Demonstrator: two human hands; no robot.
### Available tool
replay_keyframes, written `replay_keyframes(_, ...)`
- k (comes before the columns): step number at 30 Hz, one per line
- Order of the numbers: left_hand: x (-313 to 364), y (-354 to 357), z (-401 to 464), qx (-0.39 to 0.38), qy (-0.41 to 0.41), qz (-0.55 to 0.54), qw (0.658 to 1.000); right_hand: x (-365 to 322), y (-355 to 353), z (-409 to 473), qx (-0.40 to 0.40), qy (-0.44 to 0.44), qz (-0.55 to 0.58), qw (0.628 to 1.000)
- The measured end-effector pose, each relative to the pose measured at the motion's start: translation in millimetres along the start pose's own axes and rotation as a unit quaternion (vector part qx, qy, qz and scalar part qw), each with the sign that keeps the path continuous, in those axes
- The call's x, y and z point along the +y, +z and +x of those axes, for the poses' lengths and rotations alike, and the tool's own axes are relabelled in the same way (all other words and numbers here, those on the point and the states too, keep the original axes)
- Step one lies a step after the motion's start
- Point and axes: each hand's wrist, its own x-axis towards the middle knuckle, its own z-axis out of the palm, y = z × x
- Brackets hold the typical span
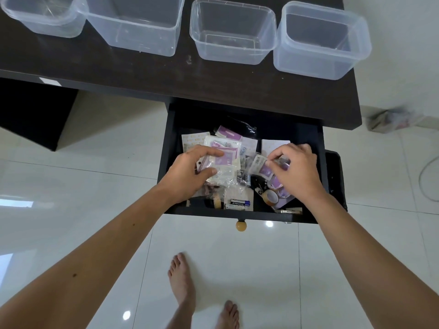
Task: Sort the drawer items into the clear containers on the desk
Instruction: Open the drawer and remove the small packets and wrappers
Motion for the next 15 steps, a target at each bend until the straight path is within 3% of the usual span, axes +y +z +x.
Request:
replay_keyframes(7, 4.8, -1.5, -1.8, 0.017, -0.009, 0.013, 1.0, -32.1, -42.3, -7.6, 0.012, 0.051, 0.291, 0.955)
replay_keyframes(11, 6.2, -2.9, -2.8, 0.014, -0.013, -0.029, 0.999, -53.9, -25.1, -7.4, -0.057, 0.076, 0.255, 0.962)
replay_keyframes(15, 15.1, -4.9, -4.8, 0.014, -0.012, -0.084, 0.996, -73.8, 1.6, -13.3, -0.064, 0.084, 0.221, 0.97)
